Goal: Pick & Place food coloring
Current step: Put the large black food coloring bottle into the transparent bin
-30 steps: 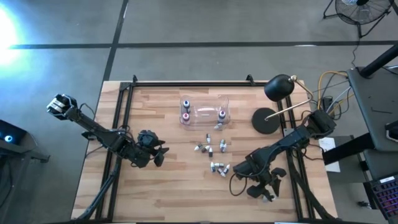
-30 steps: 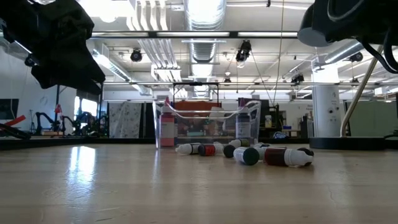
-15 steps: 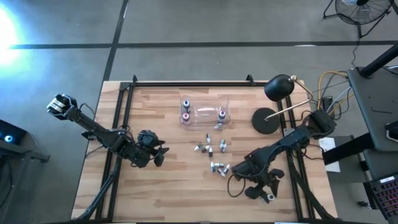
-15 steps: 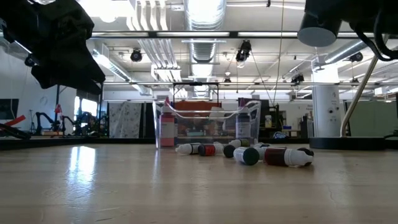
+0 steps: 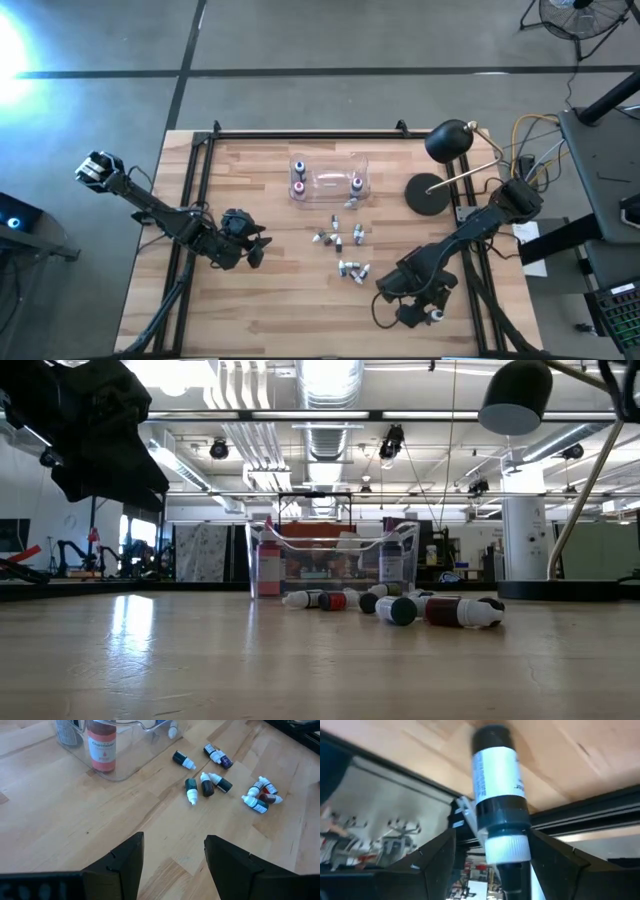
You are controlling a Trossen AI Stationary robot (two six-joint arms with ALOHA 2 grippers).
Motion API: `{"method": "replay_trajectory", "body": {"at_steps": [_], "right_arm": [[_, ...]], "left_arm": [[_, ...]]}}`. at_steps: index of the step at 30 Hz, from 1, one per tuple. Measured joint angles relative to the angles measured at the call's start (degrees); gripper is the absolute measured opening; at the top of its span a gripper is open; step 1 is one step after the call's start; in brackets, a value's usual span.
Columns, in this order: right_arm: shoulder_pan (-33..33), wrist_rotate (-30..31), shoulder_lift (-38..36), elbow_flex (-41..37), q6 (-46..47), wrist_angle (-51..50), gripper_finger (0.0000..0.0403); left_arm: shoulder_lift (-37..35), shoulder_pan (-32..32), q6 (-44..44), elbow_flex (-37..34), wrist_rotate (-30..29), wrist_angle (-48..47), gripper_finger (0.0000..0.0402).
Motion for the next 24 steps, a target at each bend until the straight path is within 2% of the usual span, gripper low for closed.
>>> {"method": "replay_trajectory", "body": {"at_steps": [9,18,24], "right_arm": [[1.8,7.1,0.0,1.1,1.8,-1.2,0.0235],[1.8,7.7,0.0,1.8,2.6,-1.3,0.0235],[1.8,10.3,0.0,2.4,2.8,-1.4,0.0235]], "left_arm": [[0.0,0.0,-0.1,0.0,0.2,0.1,0.0184],[0.0,0.0,-0.2,0.0,0.2,0.2,0.0184],[0.0,0.0,-0.4,0.0,0.2,0.5,0.0184]]}}
